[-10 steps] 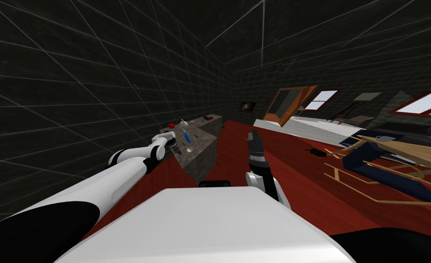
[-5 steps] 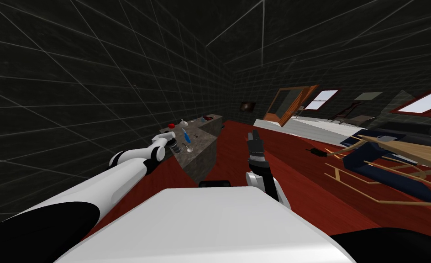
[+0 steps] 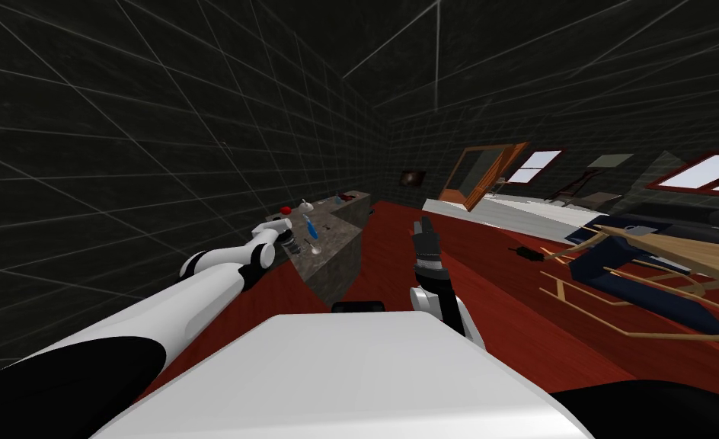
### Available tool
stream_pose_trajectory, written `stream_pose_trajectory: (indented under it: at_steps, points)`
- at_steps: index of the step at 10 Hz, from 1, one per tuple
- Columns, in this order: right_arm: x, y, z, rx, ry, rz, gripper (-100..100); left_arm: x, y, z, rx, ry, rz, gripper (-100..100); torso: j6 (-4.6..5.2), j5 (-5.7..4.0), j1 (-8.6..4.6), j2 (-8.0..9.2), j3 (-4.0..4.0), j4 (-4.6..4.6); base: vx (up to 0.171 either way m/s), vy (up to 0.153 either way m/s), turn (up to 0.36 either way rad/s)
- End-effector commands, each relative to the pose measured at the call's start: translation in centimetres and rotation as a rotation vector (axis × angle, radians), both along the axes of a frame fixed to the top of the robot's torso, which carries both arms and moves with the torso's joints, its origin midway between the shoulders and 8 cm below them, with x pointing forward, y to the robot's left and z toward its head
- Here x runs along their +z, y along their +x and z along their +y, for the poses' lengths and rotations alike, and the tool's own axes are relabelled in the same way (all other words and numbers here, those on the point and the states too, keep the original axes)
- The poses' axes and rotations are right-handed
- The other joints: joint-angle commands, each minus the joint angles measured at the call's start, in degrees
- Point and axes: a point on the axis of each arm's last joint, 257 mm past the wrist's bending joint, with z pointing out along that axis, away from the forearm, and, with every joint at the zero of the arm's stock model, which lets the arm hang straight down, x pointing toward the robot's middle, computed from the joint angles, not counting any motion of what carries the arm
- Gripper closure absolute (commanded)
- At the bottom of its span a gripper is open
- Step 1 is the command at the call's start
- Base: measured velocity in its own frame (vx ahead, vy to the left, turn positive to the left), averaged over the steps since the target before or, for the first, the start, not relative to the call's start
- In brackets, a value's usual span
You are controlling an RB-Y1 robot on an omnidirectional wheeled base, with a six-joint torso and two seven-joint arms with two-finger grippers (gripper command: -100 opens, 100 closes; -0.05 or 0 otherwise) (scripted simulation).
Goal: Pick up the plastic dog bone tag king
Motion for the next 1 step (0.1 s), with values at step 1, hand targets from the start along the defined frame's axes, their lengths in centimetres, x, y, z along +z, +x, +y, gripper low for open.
stream_pose_trajectory:
  at_steps: [1]
  points:
    - [0.00, 0.00, 0.00, 0.000, 0.000, 0.000, 0, 0.00, 0.00, 0.00, 0.000, 0.000, 0.000, 0, 0.00, 0.00, 0.00, 0.00, 0.00, 0.00, 0.000, 0.000, 0.000]
